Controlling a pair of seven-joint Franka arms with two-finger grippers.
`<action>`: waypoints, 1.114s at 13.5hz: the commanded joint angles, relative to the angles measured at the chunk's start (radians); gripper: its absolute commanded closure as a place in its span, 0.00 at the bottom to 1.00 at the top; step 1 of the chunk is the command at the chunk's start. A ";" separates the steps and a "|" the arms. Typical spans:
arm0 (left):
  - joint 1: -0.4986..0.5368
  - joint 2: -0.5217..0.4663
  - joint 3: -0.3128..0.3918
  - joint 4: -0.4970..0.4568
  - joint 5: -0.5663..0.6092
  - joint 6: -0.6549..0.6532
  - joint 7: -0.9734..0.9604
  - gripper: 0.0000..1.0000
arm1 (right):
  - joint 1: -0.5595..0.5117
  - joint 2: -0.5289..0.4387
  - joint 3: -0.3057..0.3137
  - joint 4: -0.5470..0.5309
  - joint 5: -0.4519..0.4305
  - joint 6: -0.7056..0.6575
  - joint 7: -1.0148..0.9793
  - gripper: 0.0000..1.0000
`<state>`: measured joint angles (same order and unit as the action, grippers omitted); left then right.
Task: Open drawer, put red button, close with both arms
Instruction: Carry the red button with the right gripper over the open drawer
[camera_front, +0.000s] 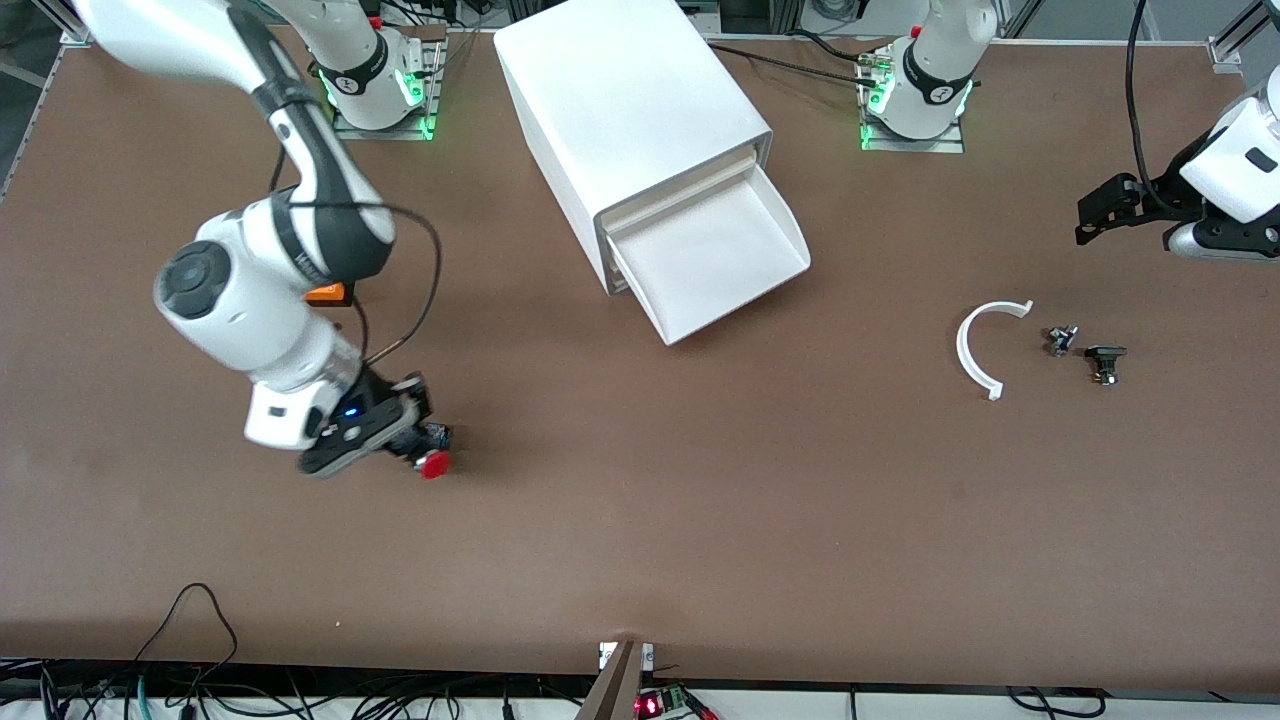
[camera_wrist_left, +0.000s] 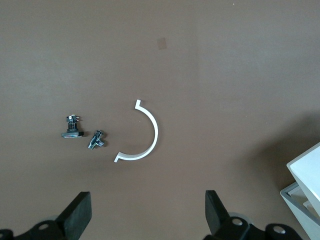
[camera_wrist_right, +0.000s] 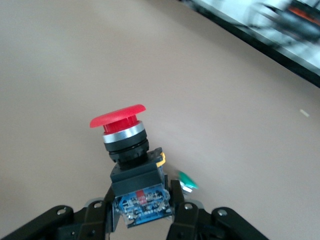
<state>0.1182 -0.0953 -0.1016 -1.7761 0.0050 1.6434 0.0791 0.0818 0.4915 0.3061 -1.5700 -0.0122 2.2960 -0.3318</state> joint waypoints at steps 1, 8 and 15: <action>0.006 0.016 -0.001 0.029 -0.019 -0.007 -0.009 0.00 | 0.050 0.007 0.103 0.060 -0.035 -0.072 -0.064 0.91; 0.011 0.016 0.000 0.029 -0.020 -0.007 -0.009 0.00 | 0.390 0.105 0.103 0.290 -0.247 -0.292 -0.223 0.93; 0.014 0.016 0.000 0.027 -0.020 -0.007 -0.009 0.00 | 0.510 0.136 0.107 0.304 -0.299 -0.403 -0.444 0.92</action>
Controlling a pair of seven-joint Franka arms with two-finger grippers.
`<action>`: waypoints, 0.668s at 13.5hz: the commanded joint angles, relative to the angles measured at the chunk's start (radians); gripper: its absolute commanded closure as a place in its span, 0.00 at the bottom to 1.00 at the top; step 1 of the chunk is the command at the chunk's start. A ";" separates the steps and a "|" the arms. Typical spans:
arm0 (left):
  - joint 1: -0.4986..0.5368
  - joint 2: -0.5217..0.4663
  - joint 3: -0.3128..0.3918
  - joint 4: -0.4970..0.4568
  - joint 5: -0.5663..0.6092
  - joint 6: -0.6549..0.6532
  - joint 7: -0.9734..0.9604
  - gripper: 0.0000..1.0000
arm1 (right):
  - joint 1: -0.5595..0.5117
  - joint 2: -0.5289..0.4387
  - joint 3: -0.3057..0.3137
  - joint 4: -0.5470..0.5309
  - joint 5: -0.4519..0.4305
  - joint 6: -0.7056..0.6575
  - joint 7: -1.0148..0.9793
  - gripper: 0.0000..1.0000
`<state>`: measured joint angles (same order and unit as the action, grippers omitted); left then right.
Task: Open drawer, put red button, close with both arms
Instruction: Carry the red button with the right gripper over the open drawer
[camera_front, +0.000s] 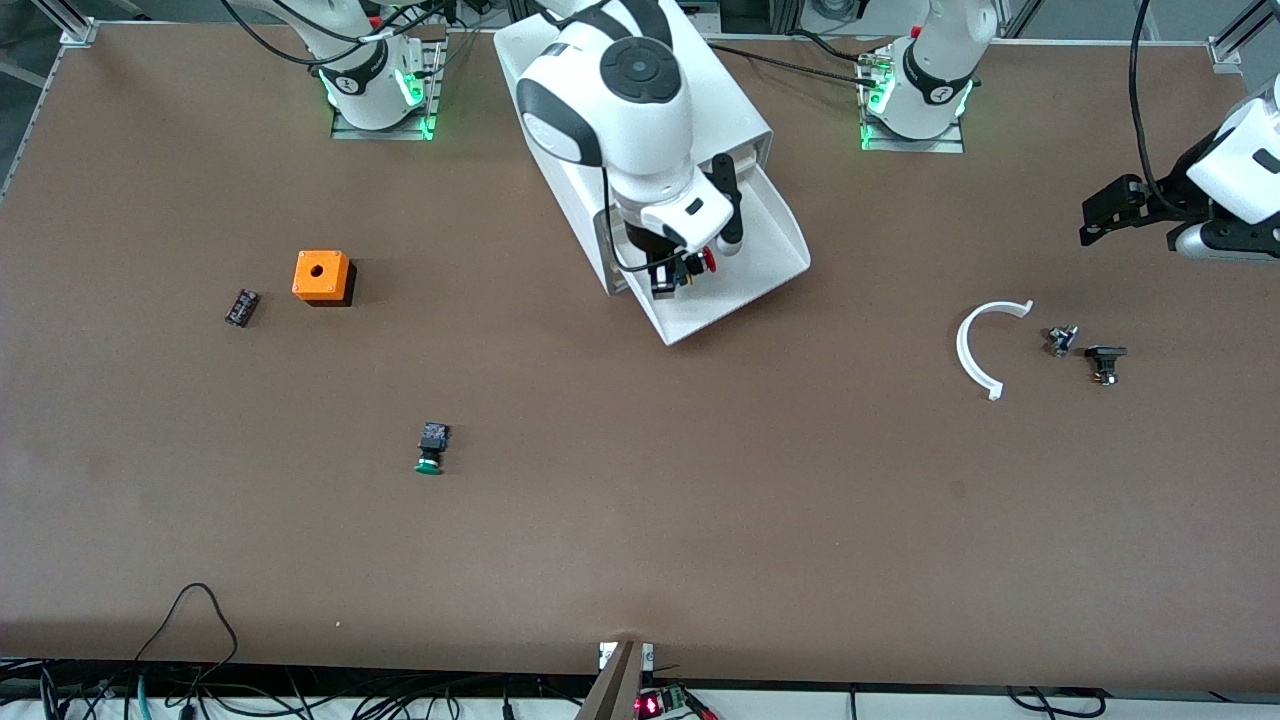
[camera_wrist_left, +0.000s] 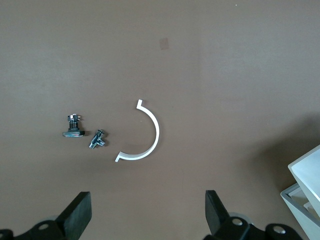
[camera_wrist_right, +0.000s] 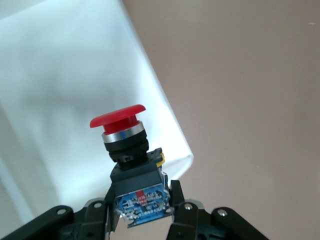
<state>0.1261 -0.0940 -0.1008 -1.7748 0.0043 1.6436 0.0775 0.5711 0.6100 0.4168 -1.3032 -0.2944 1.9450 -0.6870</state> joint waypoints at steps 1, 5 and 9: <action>0.006 0.014 0.001 0.026 -0.020 -0.007 -0.007 0.00 | 0.033 0.025 -0.004 0.035 -0.017 -0.055 -0.101 0.92; 0.006 0.016 0.001 0.026 -0.020 -0.007 -0.007 0.00 | 0.062 0.068 -0.007 0.024 -0.020 -0.051 -0.111 0.92; 0.006 0.017 0.001 0.026 -0.020 -0.008 -0.007 0.00 | 0.082 0.103 -0.007 0.024 -0.037 -0.035 -0.098 0.92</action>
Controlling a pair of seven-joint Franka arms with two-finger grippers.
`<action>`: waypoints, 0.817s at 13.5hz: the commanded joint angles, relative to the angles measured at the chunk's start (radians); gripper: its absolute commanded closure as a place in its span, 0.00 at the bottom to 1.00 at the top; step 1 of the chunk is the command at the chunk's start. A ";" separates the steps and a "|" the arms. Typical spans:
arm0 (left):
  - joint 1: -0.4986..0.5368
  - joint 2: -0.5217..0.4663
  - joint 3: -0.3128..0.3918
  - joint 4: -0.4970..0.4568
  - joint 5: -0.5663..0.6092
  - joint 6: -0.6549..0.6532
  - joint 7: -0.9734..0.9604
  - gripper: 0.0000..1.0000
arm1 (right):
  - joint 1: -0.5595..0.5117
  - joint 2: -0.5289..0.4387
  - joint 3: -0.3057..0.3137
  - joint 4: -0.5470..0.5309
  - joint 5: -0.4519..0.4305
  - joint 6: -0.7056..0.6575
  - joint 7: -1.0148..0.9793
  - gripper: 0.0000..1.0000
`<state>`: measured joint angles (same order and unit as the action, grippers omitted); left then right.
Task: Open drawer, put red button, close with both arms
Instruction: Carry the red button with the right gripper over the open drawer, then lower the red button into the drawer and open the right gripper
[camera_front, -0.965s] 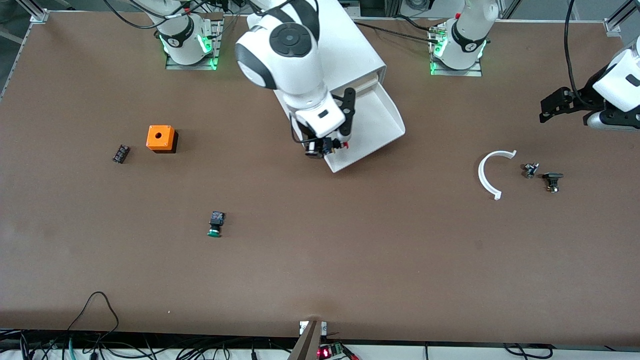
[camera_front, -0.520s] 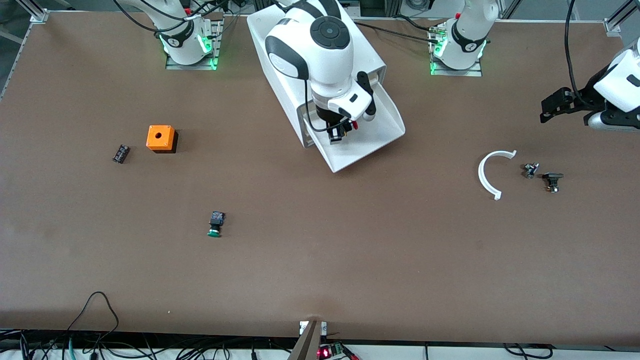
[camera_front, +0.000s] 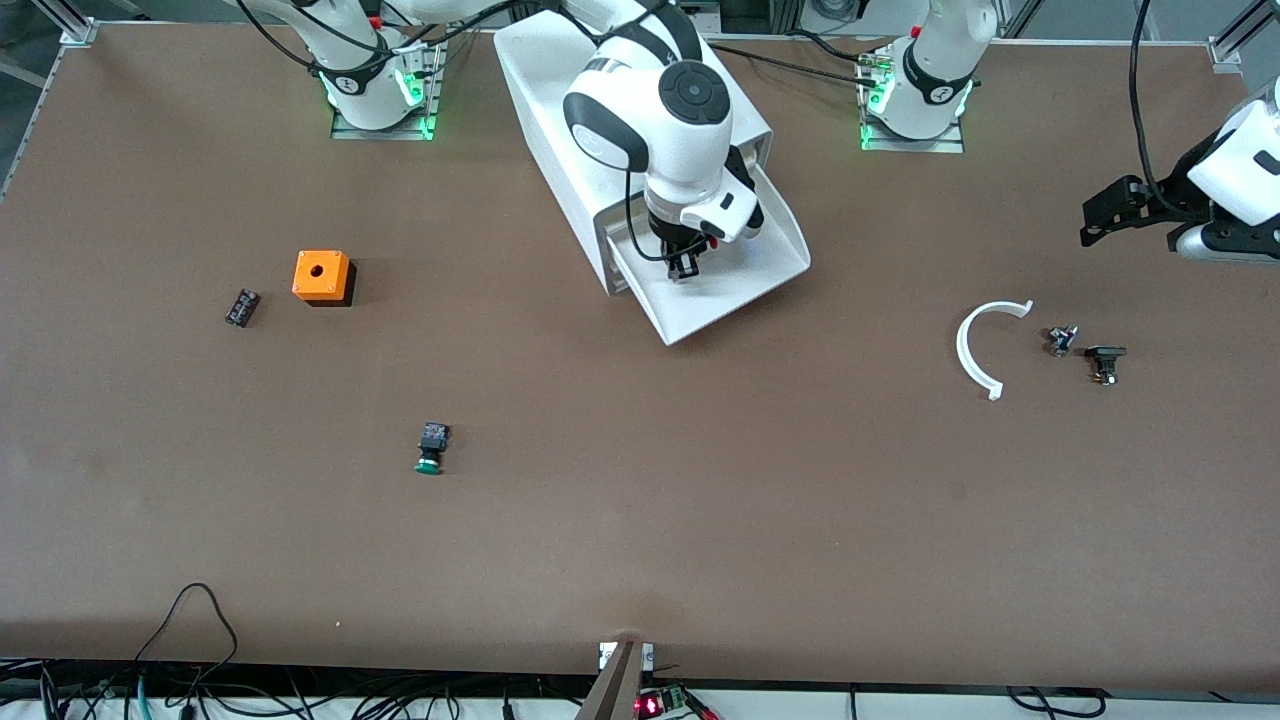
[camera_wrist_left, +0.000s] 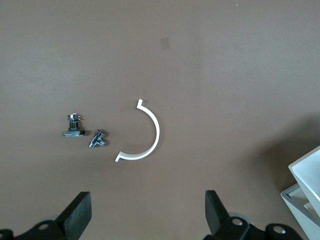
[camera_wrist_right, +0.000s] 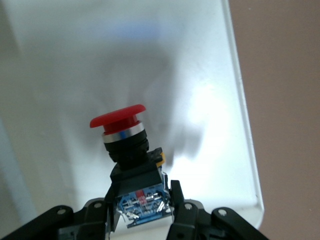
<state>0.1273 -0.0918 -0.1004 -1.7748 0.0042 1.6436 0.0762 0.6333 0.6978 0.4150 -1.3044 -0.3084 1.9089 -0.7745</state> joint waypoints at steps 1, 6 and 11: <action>0.005 0.015 0.001 0.026 -0.020 -0.008 -0.006 0.00 | 0.029 0.025 -0.005 0.025 -0.032 0.006 -0.006 0.92; 0.005 0.015 0.007 0.028 -0.020 -0.008 -0.004 0.00 | 0.051 0.025 -0.004 0.031 -0.044 0.010 0.190 0.00; 0.003 0.020 0.007 0.028 -0.015 -0.007 0.005 0.00 | 0.001 -0.018 0.001 0.089 -0.011 0.012 0.239 0.00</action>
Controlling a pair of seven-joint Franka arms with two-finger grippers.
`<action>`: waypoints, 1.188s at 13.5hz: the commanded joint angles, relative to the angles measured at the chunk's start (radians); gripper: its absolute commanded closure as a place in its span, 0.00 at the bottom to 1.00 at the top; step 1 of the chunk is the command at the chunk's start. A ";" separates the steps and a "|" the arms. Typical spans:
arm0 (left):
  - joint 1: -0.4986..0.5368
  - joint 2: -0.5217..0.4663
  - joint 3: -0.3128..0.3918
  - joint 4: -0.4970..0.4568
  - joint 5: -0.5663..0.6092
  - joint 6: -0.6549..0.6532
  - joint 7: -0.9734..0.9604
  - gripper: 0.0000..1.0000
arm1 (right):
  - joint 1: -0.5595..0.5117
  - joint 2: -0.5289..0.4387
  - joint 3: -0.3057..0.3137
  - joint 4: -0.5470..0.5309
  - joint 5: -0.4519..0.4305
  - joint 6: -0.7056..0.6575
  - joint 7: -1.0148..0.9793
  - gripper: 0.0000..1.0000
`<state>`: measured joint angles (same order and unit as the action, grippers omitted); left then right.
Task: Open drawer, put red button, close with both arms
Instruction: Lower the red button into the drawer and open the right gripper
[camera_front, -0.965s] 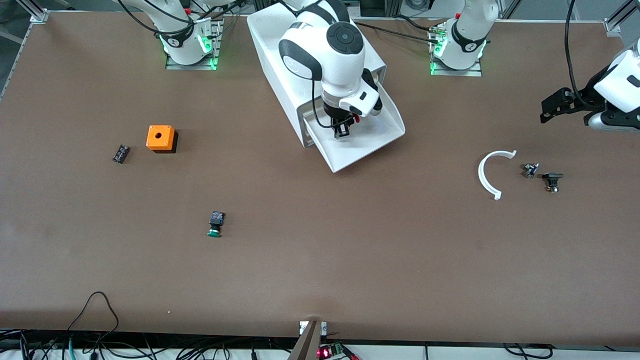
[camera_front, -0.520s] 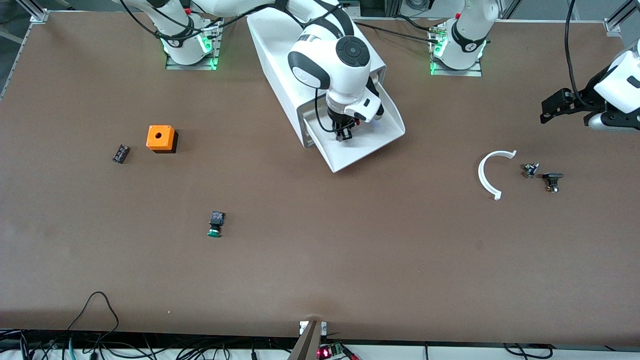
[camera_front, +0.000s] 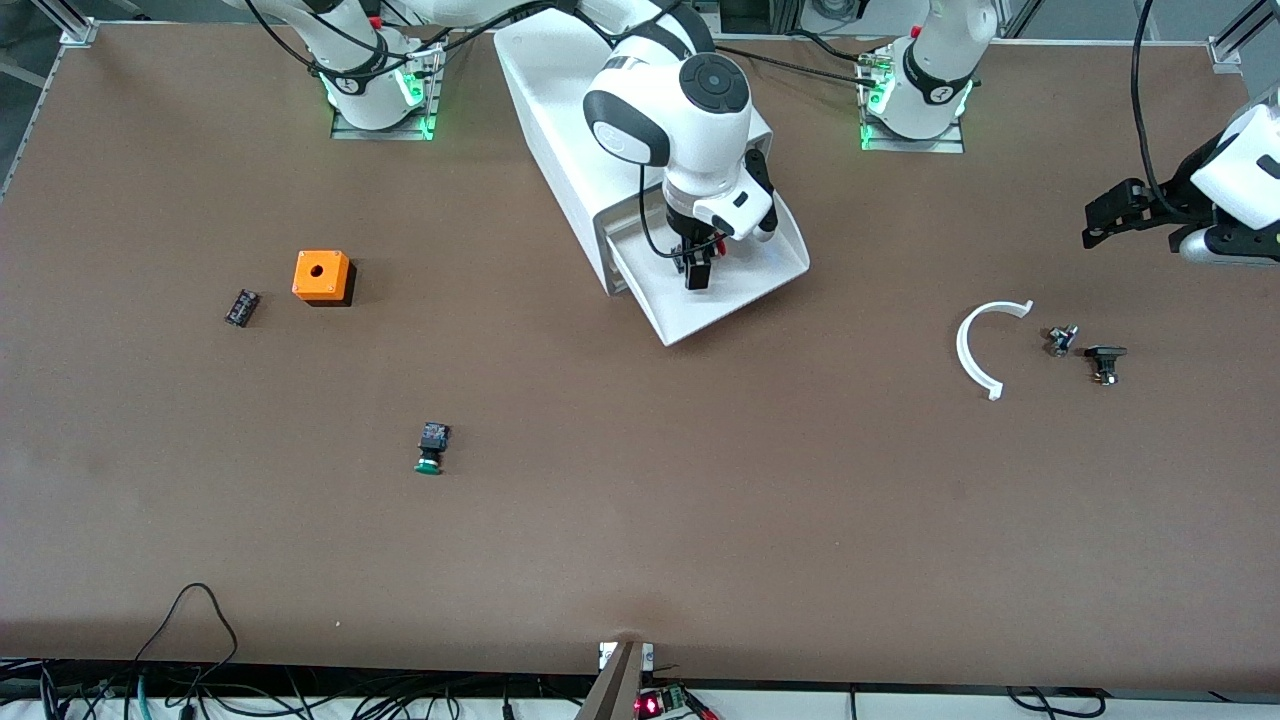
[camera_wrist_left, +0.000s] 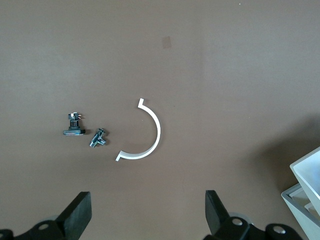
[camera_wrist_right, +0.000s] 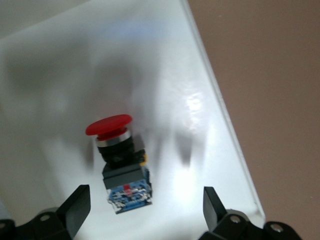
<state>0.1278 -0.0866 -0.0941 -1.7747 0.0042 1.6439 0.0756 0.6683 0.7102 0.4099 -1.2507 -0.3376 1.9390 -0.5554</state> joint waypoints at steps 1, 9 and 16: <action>-0.002 0.019 -0.001 0.026 -0.006 -0.007 0.006 0.00 | -0.050 -0.053 0.001 0.048 0.072 -0.018 0.022 0.00; -0.002 0.093 0.023 0.001 -0.003 -0.033 0.012 0.00 | -0.174 -0.219 -0.104 0.022 0.114 -0.034 0.052 0.00; -0.063 0.205 -0.058 -0.165 -0.078 0.279 -0.560 0.00 | -0.395 -0.360 -0.118 -0.180 0.163 -0.061 0.780 0.00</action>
<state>0.0832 0.0901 -0.1171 -1.8537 -0.0496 1.7891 -0.3573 0.3488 0.4284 0.2826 -1.3279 -0.1966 1.8933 0.0524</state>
